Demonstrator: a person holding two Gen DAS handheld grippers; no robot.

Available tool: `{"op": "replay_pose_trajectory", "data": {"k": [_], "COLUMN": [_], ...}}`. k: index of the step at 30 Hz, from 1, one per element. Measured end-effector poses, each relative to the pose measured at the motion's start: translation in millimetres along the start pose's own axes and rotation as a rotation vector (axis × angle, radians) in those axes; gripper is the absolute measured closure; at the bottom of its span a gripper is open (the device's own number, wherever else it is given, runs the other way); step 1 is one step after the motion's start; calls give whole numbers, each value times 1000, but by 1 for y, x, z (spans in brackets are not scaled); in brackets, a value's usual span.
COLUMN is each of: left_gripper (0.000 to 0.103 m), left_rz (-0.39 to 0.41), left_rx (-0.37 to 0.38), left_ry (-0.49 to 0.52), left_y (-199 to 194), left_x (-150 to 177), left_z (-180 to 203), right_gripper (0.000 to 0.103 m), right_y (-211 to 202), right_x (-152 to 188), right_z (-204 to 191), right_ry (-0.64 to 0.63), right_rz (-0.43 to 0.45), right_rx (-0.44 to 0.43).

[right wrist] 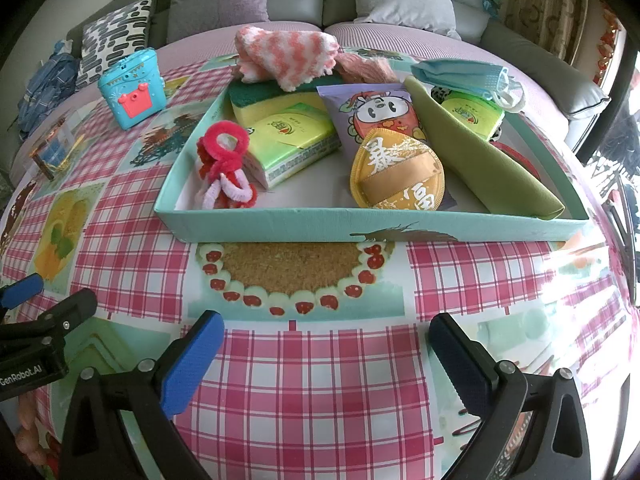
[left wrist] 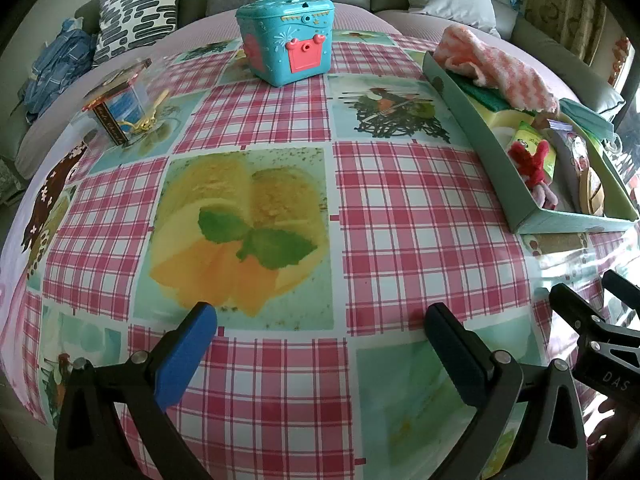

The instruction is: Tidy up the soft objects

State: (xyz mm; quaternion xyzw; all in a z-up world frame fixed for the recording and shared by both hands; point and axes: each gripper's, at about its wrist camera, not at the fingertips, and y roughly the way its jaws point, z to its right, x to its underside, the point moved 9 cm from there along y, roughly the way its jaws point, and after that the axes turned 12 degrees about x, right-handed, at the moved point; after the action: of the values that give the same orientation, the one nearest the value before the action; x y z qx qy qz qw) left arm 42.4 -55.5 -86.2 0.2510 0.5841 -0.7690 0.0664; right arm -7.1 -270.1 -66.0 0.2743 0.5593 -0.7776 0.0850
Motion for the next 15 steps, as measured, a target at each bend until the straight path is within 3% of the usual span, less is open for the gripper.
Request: {"op": "replay_pose_trajectory", "data": {"k": [15], "left_gripper": [0], "left_rz": [1], "left_rx": [-1], "left_ry": [-1], "left_y": [0], "left_x": [0], "left_z": [0], "right_gripper": [0], "right_y": [0], "right_x": [0], "right_z": [0], "right_ry": [0], "right_rz": [1], "right_rx": [0]}}
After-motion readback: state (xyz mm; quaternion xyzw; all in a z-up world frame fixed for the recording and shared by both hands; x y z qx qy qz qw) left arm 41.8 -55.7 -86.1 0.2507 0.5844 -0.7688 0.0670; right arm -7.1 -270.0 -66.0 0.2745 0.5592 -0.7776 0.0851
